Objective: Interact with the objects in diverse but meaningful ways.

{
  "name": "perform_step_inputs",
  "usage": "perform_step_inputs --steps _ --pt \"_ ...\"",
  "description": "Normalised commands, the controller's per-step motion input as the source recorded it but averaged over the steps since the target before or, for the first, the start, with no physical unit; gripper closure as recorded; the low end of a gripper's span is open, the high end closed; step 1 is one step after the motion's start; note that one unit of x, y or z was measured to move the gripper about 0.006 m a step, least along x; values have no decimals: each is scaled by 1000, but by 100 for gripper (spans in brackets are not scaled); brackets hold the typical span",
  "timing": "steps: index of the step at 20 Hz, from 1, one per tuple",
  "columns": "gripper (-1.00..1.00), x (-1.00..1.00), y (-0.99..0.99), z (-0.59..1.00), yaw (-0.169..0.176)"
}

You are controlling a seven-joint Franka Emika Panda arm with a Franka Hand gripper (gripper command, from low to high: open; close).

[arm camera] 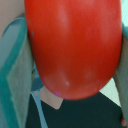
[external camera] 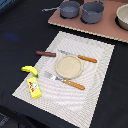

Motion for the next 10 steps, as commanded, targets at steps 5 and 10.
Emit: perform_step_inputs --steps 5,10 --pt "100 452 276 -113 -59" --pt "100 483 304 -134 -58"
